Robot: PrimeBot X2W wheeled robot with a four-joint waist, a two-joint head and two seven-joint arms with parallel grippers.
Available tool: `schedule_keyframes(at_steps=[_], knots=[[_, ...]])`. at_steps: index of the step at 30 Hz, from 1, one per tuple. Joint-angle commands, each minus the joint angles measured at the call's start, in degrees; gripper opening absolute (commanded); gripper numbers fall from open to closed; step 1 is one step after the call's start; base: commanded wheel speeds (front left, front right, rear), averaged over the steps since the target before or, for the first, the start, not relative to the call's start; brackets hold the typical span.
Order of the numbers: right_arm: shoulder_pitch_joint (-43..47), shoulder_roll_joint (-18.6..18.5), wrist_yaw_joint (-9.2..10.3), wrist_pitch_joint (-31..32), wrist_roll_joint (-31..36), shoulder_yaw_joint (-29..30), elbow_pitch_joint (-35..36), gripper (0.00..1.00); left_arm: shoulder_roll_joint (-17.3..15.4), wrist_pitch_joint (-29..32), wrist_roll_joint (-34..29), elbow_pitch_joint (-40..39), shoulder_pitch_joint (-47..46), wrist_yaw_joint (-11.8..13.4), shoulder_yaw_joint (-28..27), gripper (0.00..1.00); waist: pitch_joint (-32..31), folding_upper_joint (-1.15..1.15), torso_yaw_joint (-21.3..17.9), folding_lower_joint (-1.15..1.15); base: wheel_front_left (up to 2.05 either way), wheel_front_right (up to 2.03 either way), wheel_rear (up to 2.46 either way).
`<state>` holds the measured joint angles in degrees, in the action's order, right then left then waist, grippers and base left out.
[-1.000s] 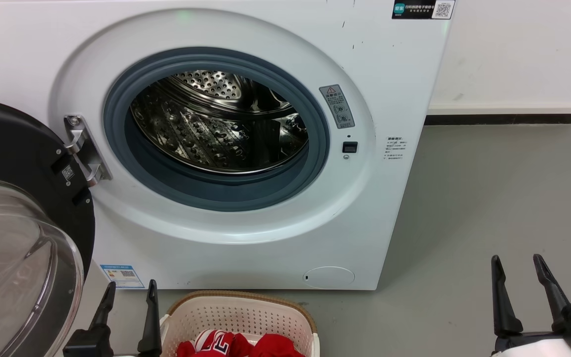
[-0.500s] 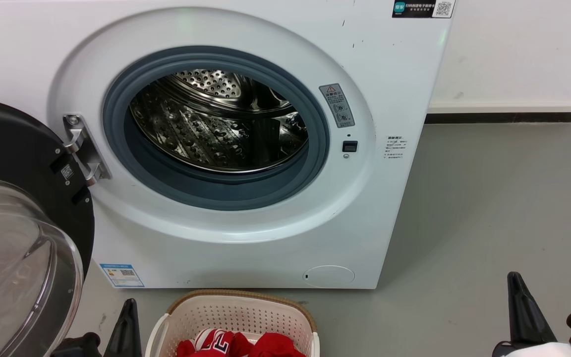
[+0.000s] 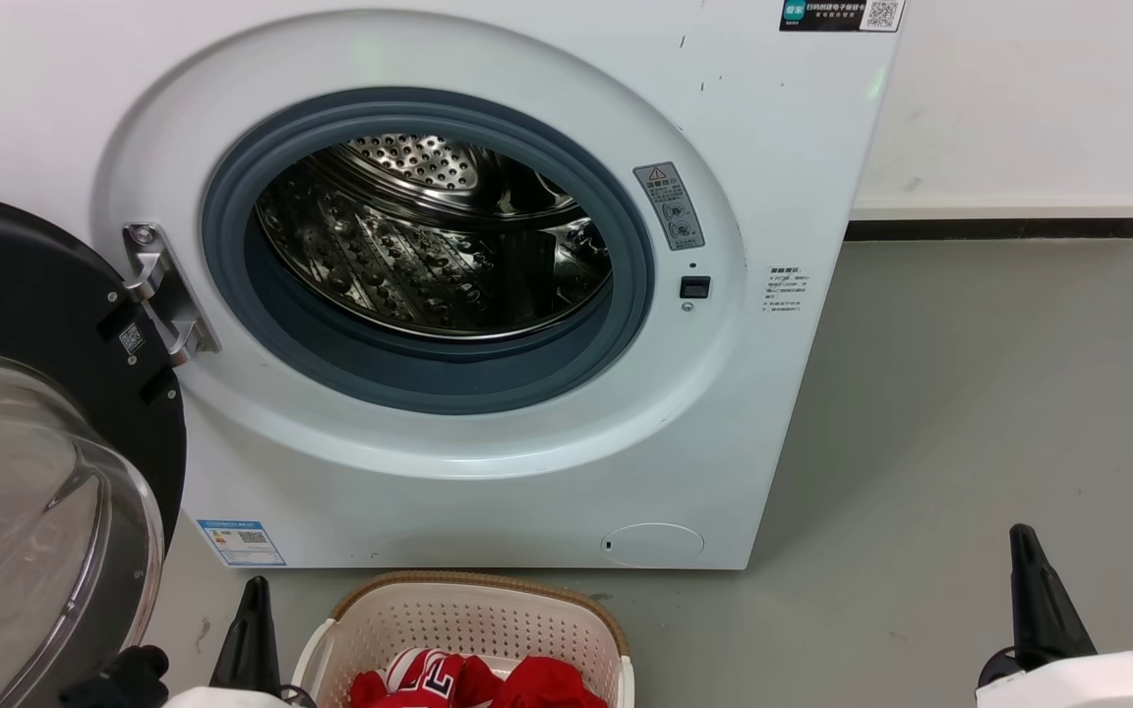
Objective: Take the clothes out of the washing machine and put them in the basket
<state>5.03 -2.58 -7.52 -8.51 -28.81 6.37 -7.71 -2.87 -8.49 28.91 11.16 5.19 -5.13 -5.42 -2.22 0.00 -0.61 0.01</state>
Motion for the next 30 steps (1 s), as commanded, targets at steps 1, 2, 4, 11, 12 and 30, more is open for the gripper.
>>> schedule_keyframes(at_steps=[1,2,4,11,12,30], knots=[[-1.8,-0.2,0.01,0.3,-1.9,0.0,0.5,0.00,-0.1,0.4,1.9,-0.6,-1.9,-0.3,0.0,0.00,0.0,0.00,0.0,0.00,0.00,0.00,0.00],[-2.0,-0.2,0.01,0.5,-2.8,0.0,0.4,0.00,-0.1,0.6,2.8,-0.6,-2.1,-0.4,0.0,0.00,0.0,0.00,0.0,0.00,0.00,0.00,0.00],[-2.3,-0.2,0.01,0.9,-4.7,0.0,0.1,0.00,-0.1,1.1,4.7,-0.5,-2.3,-0.4,-0.1,0.00,0.1,0.00,0.0,0.00,0.00,0.00,0.00],[-3.5,-0.2,0.02,2.7,-11.8,0.0,-0.6,0.00,-0.1,2.7,11.8,-0.1,-3.5,-0.7,-0.2,0.00,0.3,0.00,0.1,0.00,0.00,0.00,0.00],[-3.5,-0.2,0.02,2.7,-11.8,0.0,-0.6,0.00,-0.1,2.7,11.8,-0.1,-3.5,-0.7,-0.2,0.00,0.3,0.00,0.1,0.00,0.00,0.00,0.00],[-5.8,-0.3,0.02,6.0,-25.9,0.1,-2.1,0.00,-0.1,6.1,25.8,0.7,-5.8,-1.2,-0.5,0.00,0.7,0.00,0.2,-0.01,0.00,0.00,0.00]])
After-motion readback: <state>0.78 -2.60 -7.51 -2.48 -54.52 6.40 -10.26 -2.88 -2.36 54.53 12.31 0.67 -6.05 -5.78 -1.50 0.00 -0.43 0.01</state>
